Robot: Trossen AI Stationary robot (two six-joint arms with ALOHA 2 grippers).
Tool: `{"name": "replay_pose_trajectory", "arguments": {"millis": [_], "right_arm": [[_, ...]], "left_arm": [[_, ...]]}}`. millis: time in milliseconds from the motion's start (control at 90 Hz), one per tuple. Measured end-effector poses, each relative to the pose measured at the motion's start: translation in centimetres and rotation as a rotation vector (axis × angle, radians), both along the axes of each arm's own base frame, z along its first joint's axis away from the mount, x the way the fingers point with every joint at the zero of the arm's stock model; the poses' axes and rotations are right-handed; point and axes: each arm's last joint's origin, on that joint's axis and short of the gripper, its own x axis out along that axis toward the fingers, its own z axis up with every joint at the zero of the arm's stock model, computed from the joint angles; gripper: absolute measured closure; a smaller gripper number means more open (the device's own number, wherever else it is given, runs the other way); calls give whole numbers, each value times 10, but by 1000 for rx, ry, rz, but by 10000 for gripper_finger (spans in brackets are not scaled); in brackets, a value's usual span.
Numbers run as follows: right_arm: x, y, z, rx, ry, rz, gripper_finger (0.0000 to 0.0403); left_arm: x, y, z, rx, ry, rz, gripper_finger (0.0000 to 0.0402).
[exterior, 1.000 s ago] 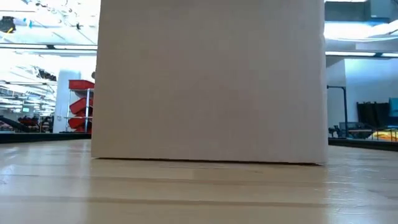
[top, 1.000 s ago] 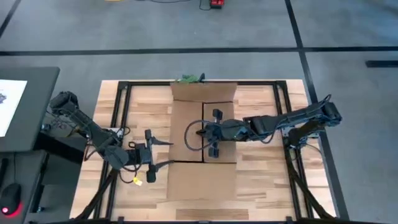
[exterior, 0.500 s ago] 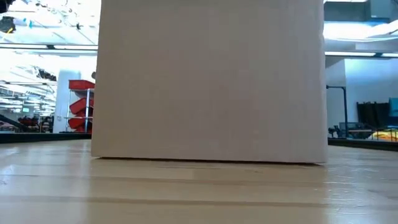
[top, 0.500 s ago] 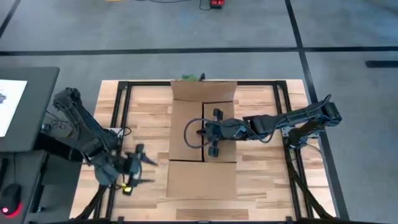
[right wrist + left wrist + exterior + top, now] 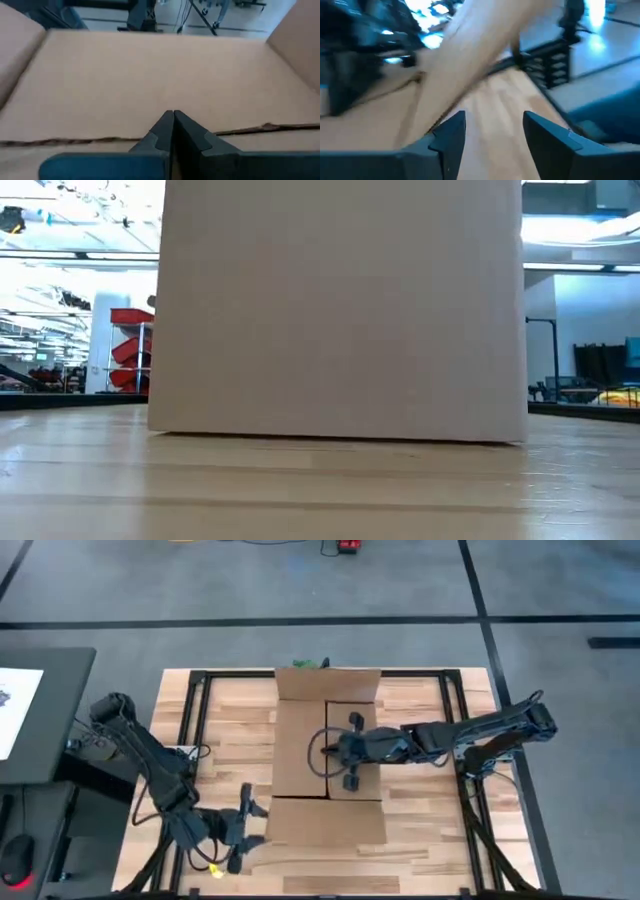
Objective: Wrap mug
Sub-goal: Close the box
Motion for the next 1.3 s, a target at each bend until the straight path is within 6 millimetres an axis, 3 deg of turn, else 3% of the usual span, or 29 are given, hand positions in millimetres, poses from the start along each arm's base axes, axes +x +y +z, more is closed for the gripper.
{"name": "replay_pose_trajectory", "arguments": {"millis": [156,356,533,811,1011,1300], "right_arm": [[-9,-2,9,4,-11,-3,403],[-14,-4,15,9,-35,-4,403],[-14,-4,15,11,-32,-6,403],[-16,-13,7,77,42,-68,403],[-17,-10,6,85,51,-63,403],[-39,0,31,87,-53,-55,403]], "left_arm": [[2,8,16,-5,-83,17,228],[15,23,19,-16,-111,114,228],[24,38,20,-55,-125,229,228],[25,40,38,-59,-262,251,228],[33,53,34,-48,-238,313,228],[40,66,33,-59,-230,372,228]]}}
